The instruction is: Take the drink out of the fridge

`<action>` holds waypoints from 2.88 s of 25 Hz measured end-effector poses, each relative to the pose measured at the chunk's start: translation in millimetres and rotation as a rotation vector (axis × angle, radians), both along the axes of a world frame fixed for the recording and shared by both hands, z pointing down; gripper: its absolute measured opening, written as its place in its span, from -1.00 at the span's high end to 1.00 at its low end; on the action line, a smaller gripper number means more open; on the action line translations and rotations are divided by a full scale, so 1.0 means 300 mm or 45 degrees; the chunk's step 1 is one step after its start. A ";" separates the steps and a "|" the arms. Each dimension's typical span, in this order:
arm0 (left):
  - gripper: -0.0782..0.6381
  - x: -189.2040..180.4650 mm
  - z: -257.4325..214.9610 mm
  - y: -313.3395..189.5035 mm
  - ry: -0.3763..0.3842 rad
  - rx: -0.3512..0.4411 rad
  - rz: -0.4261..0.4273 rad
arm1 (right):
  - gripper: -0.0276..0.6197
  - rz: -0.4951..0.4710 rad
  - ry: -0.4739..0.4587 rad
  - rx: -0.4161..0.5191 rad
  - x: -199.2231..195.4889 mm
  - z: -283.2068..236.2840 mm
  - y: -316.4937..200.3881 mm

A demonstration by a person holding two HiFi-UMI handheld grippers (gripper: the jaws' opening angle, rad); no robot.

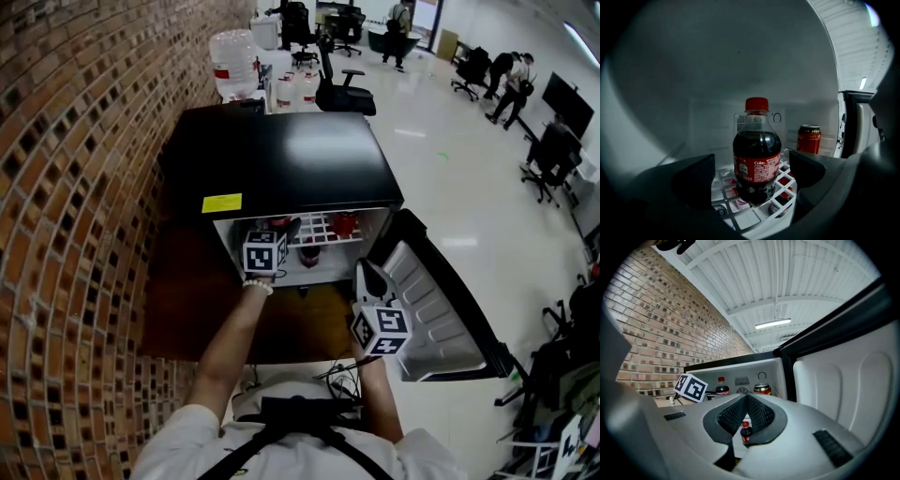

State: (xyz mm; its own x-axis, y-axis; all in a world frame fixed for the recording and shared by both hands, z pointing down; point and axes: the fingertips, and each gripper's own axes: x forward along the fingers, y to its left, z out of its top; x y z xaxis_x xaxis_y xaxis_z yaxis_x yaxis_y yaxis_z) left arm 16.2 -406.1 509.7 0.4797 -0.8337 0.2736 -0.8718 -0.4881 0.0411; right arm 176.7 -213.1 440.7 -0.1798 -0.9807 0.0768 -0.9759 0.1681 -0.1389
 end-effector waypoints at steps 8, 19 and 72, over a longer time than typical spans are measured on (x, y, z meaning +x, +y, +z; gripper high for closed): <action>-0.30 0.019 -0.012 -0.007 0.012 0.000 0.026 | 0.87 0.004 -0.003 0.010 0.013 -0.007 -0.009; -0.07 0.025 -0.026 -0.002 -0.005 0.002 0.040 | 0.87 0.006 -0.010 0.022 0.022 -0.019 -0.013; -0.05 -0.262 0.186 0.561 0.031 -0.219 0.018 | 0.87 -0.223 0.043 -0.056 -0.235 0.057 -0.007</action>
